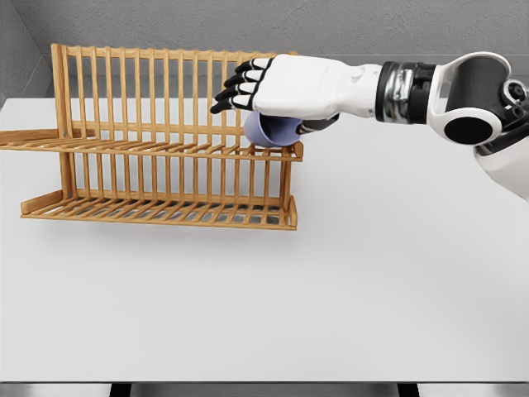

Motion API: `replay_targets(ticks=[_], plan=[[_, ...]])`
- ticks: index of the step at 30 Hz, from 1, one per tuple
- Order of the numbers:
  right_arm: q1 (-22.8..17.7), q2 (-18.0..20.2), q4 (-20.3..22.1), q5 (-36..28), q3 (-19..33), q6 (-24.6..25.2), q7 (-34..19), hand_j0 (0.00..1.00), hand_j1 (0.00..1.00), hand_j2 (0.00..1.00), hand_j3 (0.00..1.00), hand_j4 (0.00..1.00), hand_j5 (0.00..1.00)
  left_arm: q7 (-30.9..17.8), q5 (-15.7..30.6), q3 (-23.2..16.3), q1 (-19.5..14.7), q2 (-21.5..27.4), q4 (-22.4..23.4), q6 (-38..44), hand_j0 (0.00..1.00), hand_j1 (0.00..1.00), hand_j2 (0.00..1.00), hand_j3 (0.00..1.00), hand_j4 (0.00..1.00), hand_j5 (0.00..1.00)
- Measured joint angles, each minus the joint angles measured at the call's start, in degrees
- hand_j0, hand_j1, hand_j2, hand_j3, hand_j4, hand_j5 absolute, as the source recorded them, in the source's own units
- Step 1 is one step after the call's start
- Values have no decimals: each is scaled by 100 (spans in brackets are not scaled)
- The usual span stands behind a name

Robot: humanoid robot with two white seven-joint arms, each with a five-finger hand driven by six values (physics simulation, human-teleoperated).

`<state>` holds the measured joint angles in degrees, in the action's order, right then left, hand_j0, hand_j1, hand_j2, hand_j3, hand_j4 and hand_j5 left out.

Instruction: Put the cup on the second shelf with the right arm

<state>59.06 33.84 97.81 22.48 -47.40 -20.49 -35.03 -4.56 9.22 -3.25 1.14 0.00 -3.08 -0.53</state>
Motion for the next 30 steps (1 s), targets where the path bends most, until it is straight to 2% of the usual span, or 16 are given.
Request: replay_targets(ticks=[8, 11, 14, 16, 18, 20, 22, 24, 26, 30], plan=[[70, 13, -1, 2, 47, 0, 0, 100, 100, 100, 100, 100, 100, 0, 0, 0, 0, 0, 0, 0, 100, 100, 100, 100, 100, 100], [26, 87, 24, -8, 374, -42, 0, 100, 100, 100, 100, 100, 100, 0, 0, 0, 0, 0, 0, 0, 100, 100, 100, 100, 100, 100], [-61, 321, 109, -22, 647, -70, 0, 100, 100, 100, 100, 100, 100, 0, 0, 0, 0, 0, 0, 0, 100, 100, 100, 100, 100, 100], [-588, 542, 163, -33, 942, -197, -2, 100, 100, 100, 100, 100, 100, 0, 0, -1, 0, 0, 0, 0, 100, 100, 100, 100, 100, 100], [-1409, 772, 190, -44, 1462, -444, 2, 100, 100, 100, 100, 100, 100, 0, 0, 0, 1, 0, 1, 0, 100, 100, 100, 100, 100, 100], [-2302, 874, 207, -21, 2263, -785, -5, 100, 100, 100, 100, 100, 100, 0, 0, 0, 0, 0, -1, 1, 100, 100, 100, 100, 100, 100], [-2373, 950, 234, -43, 2950, -1023, -2, 100, 100, 100, 100, 100, 100, 0, 0, 0, 0, 0, 0, 0, 100, 100, 100, 100, 100, 100], [-2434, 1013, 250, -73, 3315, -1147, -1, 100, 100, 100, 100, 100, 100, 0, 0, 0, 0, 0, 0, 0, 100, 100, 100, 100, 100, 100], [-2522, 1013, 258, -85, 3507, -1209, -1, 100, 100, 100, 100, 100, 100, 0, 0, 0, 0, 0, 0, 0, 100, 100, 100, 100, 100, 100], [-2944, 952, 267, -86, 3661, -1265, -1, 100, 100, 100, 100, 100, 100, 0, 0, 0, 0, 0, 0, 0, 100, 100, 100, 100, 100, 100]])
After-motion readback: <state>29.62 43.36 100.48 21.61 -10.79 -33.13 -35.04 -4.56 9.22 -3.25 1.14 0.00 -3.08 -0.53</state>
